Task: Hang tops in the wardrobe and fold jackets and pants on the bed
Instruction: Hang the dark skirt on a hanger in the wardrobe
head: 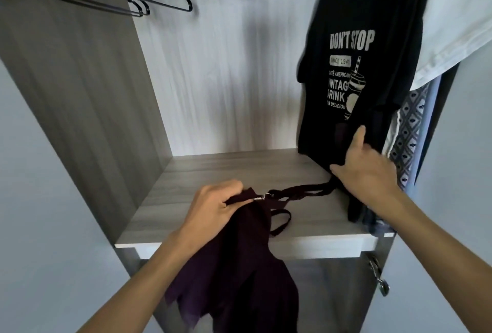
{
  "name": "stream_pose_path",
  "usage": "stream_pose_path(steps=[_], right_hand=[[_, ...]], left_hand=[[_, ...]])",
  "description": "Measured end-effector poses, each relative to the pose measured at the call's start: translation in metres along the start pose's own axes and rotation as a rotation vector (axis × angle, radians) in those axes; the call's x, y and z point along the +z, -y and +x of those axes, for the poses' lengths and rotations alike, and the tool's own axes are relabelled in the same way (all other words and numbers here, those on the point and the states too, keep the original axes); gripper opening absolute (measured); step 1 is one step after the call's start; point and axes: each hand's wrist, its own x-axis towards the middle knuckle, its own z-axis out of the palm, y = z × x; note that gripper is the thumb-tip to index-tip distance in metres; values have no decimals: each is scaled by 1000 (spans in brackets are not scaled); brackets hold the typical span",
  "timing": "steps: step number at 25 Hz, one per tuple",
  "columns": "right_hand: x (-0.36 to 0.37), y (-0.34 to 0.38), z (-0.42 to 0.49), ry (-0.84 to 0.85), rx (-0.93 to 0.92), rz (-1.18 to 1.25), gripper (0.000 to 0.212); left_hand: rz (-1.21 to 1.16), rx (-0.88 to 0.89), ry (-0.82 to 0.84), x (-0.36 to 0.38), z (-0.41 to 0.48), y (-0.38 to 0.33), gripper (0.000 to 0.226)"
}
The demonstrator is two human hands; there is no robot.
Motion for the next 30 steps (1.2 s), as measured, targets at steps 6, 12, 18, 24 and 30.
stream_pose_path(steps=[6, 12, 18, 24, 30], right_hand=[[19, 85, -88, 579, -647, 876, 43], [51, 110, -96, 62, -604, 707, 43], [42, 104, -80, 667, -564, 989, 25], [5, 90, -45, 640, -425, 1305, 16], [-64, 103, 6, 157, -526, 1051, 42]], left_hand=[[-295, -301, -5, -43, 12, 0, 47], [-494, -378, -162, -72, 9, 4, 39], [-630, -383, -114, -85, 4, -2, 30], [-675, -458, 219, -104, -8, 12, 37], [-523, -478, 651, -101, -37, 53, 22]])
